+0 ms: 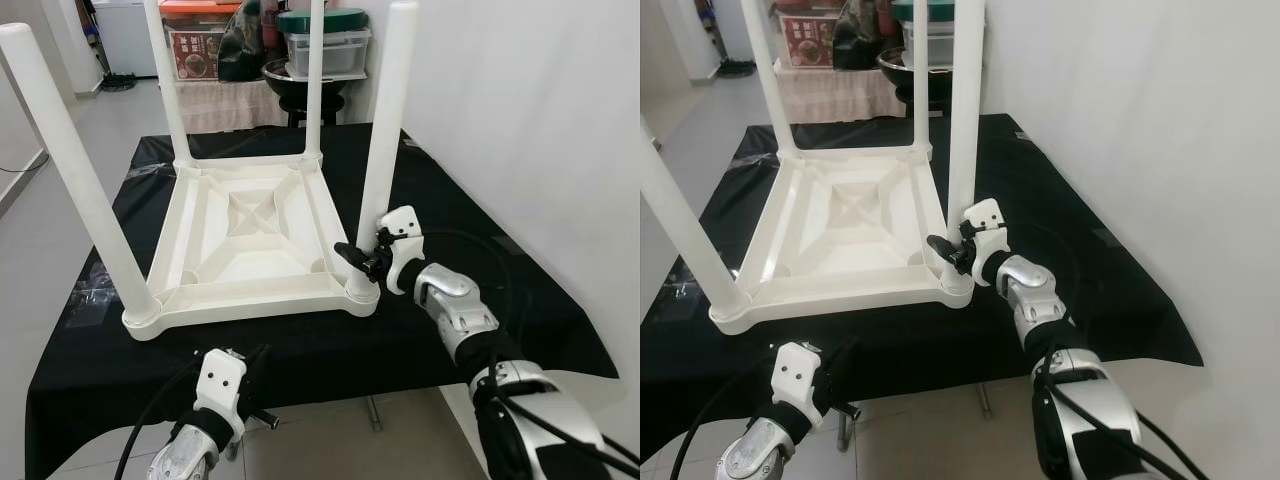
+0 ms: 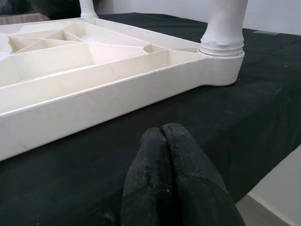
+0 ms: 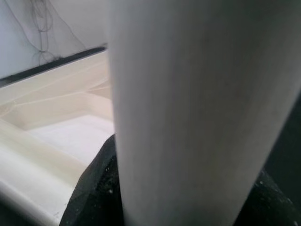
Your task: Building children table
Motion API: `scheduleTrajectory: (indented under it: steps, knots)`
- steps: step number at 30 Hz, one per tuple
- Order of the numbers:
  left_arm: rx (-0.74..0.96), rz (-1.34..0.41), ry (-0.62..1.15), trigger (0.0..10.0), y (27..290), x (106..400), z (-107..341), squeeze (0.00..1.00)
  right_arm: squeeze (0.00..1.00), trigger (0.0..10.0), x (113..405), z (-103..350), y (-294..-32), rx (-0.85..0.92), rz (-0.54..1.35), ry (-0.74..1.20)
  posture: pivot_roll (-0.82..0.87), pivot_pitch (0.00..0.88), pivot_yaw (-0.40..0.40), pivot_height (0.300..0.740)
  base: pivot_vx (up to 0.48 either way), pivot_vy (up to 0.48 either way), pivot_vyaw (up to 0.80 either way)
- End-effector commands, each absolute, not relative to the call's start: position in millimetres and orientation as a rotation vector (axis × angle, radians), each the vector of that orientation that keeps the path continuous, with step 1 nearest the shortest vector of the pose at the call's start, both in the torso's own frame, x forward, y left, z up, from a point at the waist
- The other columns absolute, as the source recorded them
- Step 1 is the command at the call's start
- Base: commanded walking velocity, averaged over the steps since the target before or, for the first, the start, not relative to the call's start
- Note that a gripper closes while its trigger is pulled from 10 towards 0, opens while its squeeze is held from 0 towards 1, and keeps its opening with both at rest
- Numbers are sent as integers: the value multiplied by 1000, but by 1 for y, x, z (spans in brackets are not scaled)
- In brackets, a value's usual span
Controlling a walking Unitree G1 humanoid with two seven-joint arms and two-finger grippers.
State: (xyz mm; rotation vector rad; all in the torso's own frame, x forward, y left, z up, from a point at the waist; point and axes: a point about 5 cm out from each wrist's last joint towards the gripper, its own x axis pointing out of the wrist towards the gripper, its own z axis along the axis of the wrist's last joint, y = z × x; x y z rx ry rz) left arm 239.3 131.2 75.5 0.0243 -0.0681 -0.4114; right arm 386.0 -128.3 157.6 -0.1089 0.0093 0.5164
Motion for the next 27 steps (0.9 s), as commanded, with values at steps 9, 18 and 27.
scheduleTrajectory:
  steps: [9,18,27]
  knots:
    - [26,-422,-48,10000,132,240,72,0,0,0,344,91,-71,-159,262,161,79,15,-42,740,0,0,0]
    - [27,-404,-57,10000,133,241,73,0,1000,10000,358,113,-68,-152,340,107,81,14,-46,740,0,0,0]
    - [24,-407,-58,10000,131,242,73,0,1000,10000,372,153,-66,-116,569,-6,85,14,-51,740,0,0,0]
